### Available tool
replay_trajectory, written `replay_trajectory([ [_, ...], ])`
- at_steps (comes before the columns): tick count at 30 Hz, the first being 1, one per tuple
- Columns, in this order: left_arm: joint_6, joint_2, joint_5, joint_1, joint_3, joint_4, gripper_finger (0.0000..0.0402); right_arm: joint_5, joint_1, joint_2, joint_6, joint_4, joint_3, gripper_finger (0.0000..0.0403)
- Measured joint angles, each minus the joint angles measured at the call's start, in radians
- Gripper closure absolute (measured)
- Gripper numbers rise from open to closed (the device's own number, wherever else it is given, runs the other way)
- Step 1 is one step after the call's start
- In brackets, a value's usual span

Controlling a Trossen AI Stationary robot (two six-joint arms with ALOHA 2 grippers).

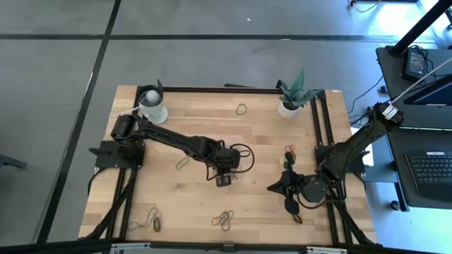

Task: Pick and place rubber bands into bin
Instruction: Put the red rubber band into the transparent bin, then put the black rubber band into the transparent bin

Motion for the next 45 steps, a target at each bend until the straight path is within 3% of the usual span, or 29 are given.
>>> replay_trajectory([
  [7,-0.003,-0.051,-0.005,0.000,0.000,-0.007,0.0281,0.000,0.000,0.000,-0.001,0.000,0.000,0.0398],
  [12,-0.032,-0.114,-0.007,0.000,0.000,-0.021,0.0274,0.000,0.000,0.000,-0.002,0.004,0.000,0.0398],
  [18,-0.078,-0.191,-0.093,-0.056,0.001,-0.166,0.0296,0.001,0.000,0.000,-0.003,0.008,0.000,0.0398],
  [24,-0.268,-0.221,-0.154,-0.141,0.000,-0.348,0.0327,0.003,0.000,0.000,-0.003,0.009,0.000,0.0398],
  [33,-0.345,-0.221,-0.166,-0.299,0.000,-0.360,0.0394,0.003,0.000,0.000,-0.019,0.010,0.000,0.0398],
  [40,-0.368,-0.221,-0.173,-0.391,-0.038,-0.342,0.0399,0.006,-0.020,0.000,-0.025,0.029,0.019,0.0400],
  [43,-0.366,-0.232,-0.172,-0.423,-0.103,-0.304,0.0401,0.005,-0.019,0.004,0.028,-0.081,0.107,0.0401],
  [45,-0.358,-0.250,-0.161,-0.435,-0.166,-0.244,0.0400,-0.001,-0.017,0.009,0.107,-0.269,0.195,0.0401],
])
